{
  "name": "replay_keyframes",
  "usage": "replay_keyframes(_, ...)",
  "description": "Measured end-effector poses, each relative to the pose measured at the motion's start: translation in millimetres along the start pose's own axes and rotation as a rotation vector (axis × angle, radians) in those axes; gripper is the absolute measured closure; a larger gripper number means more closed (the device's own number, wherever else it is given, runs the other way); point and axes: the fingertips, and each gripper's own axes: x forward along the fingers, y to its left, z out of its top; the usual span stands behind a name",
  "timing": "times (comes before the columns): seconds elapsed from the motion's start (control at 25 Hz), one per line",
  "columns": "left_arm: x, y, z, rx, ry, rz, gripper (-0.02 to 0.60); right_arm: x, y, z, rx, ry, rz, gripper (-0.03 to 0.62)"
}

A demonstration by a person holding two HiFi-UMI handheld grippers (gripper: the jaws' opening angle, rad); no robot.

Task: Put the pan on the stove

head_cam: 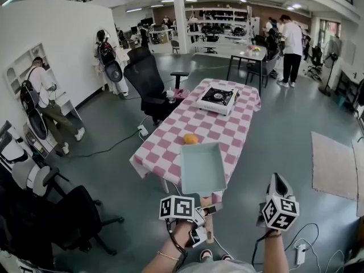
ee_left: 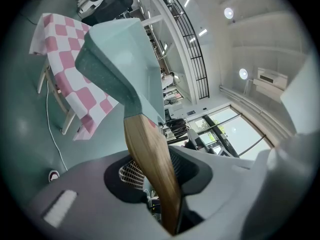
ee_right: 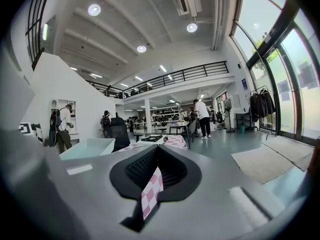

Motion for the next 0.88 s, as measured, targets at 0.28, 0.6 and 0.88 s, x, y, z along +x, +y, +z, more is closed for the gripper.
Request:
replay_keyframes(0.28, 0.4, 5.0, 1.5, -0.009, 0.015, 0.010, 0.466, -7.0, -12.1, -8.3, 0.012, 0.027, -0.039, 0.585)
replay_keyframes(0.6, 19.3, 8.1, 17.7, 0.000, 0.034, 0.010, 0.465, 11.4, -35.3, -15.4, 0.039, 0.038, -0.079, 0.585)
replay_keyframes(0.88, 52.6, 8.8, 48.6, -0.016, 0.026, 0.027, 0.463, 53.6, -56.8, -9.9, 0.051, 0.045, -0.074, 0.585)
